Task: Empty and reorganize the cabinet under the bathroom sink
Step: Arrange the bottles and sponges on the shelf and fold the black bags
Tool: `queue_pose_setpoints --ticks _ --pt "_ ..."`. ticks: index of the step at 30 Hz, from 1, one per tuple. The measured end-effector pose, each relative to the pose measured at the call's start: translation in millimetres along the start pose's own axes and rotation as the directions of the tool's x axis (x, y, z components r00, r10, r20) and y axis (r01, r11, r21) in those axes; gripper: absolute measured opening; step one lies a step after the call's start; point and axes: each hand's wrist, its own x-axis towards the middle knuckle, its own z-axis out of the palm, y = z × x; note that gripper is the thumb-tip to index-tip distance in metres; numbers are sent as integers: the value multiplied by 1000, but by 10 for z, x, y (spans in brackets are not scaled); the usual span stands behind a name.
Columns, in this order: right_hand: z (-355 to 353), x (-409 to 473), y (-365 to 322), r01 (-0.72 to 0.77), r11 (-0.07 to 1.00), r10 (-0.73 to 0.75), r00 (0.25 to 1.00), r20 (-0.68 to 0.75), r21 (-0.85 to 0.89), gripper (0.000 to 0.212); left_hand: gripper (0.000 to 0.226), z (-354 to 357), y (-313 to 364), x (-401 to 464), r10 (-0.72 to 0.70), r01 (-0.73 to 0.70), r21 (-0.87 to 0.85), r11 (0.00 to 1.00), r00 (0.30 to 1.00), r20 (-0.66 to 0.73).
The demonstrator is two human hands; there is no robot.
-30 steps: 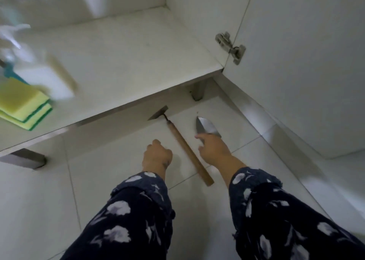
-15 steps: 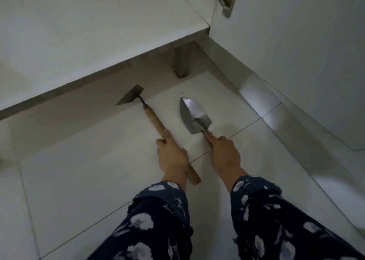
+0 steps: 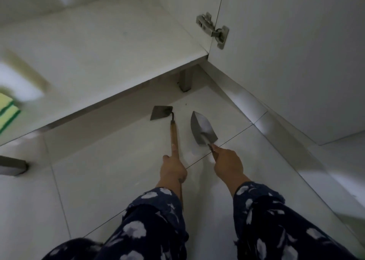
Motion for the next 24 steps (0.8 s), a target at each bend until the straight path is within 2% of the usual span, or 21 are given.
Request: queue_pose_setpoints --ticks 5,11,17,24 --pt "-315 -295 -178 20 1000 -19 994 -104 15 66 98 -142 -43 -454 117 -118 22 993 992 47" --pt "-808 -556 -454 53 998 -58 984 -171 -33 70 98 -366 163 -897 220 -220 -1 975 975 6" --pt "-1306 -670 -846 145 981 -173 954 -244 -126 62 94 -893 461 -1107 292 -303 -71 950 947 -130" --pt "-1815 -543 -1581 196 938 -268 934 -237 -287 56 96 -1857 464 -970 275 -315 -119 942 924 -265"
